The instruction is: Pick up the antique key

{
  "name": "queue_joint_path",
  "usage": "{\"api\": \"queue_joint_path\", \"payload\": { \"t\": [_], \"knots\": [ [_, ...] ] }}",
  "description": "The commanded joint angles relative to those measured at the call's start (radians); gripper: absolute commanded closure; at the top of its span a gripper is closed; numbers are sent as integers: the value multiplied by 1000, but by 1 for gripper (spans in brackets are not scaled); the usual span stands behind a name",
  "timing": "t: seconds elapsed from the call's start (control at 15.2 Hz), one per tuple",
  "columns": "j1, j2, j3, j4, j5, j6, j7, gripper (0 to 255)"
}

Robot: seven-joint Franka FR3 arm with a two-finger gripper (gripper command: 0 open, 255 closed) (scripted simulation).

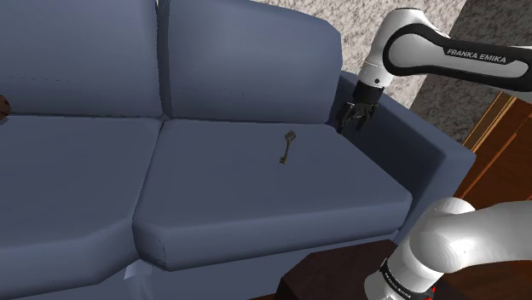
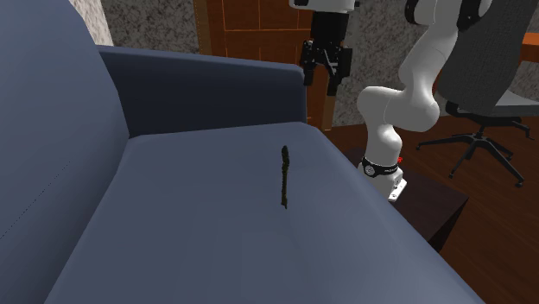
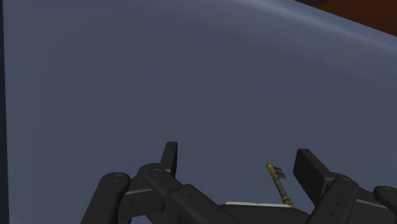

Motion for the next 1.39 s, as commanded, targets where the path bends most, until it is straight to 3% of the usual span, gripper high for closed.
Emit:
{"api": "queue_joint_path", "payload": {
  "t": [0.0,0.33,0.59,0.86,1.06,1.32],
  "knots": [
    [0,0,0,0,0,0,0,0],
    [-37,55,154,-71,-6,202,270,0],
    [-87,152,282,-74,-49,346,501,0],
    [-164,288,415,-27,-145,451,757,0],
    [-235,410,516,42,-261,492,969,0],
    [-240,427,524,16,-280,528,998,0]
  ]
}}
